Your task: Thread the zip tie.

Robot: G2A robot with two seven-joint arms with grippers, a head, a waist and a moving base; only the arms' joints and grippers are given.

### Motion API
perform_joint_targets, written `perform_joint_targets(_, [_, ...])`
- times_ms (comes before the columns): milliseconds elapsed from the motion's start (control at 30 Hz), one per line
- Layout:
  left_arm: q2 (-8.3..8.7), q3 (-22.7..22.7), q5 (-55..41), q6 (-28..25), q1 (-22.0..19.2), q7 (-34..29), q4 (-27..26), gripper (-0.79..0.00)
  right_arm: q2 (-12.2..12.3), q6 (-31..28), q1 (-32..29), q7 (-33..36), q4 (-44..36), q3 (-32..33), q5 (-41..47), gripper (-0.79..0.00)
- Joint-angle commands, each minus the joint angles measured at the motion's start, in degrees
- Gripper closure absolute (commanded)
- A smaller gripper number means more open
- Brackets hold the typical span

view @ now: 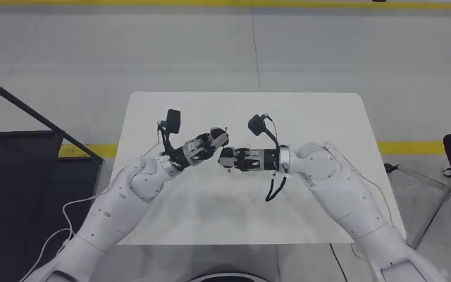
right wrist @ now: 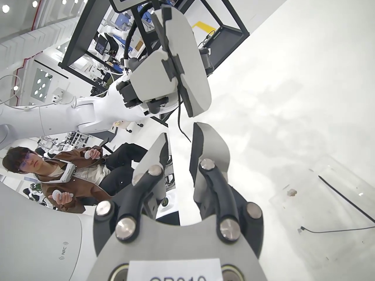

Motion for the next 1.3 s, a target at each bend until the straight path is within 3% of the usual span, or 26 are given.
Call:
perform_joint_targets(0, [-0.13, -0.2, 0.1, -0.1, 0.1, 0.0, 0.1, 0.000, 0.0, 0.0, 0.1, 0.1, 0.1, 0.0, 0.1, -0.028])
perform_joint_targets(33, [-0.19, -0.3, 0.1, -0.1, 0.2, -0.1, 0.1, 0.000, -0.1, 0.0, 0.1, 0.0, 0.2, 0.0, 0.1, 0.000])
perform_joint_targets(433, [-0.92, -1.3, -0.1, -0.9, 0.7, -1.1, 0.4, -0.040, -0.2, 0.2, 0.1, 0.6, 0.5, 0.3, 0.0, 0.000])
perform_joint_targets(733, [-1.40, -2.1, -0.2, -1.3, 1.0, -1.8, 0.5, -0.126, -0.3, 0.4, 0.1, 0.9, 0.5, 0.4, -0.3, 0.000])
perform_joint_targets(1167, [-2.02, -3.3, 0.0, -1.7, 1.4, -2.5, 0.5, -0.092, -0.5, 0.9, 0.1, 1.5, 0.4, 0.4, -0.6, 0.000])
perform_joint_targets(1233, [-2.11, -3.5, 0.0, -1.8, 1.5, -2.6, 0.5, -0.068, -0.5, 0.9, 0.1, 1.5, 0.4, 0.4, -0.6, 0.000])
perform_joint_targets(1267, [-2.16, -3.5, 0.0, -1.8, 1.6, -2.7, 0.5, 0.000, -0.5, 0.9, 0.1, 1.5, 0.4, 0.4, -0.6, 0.000])
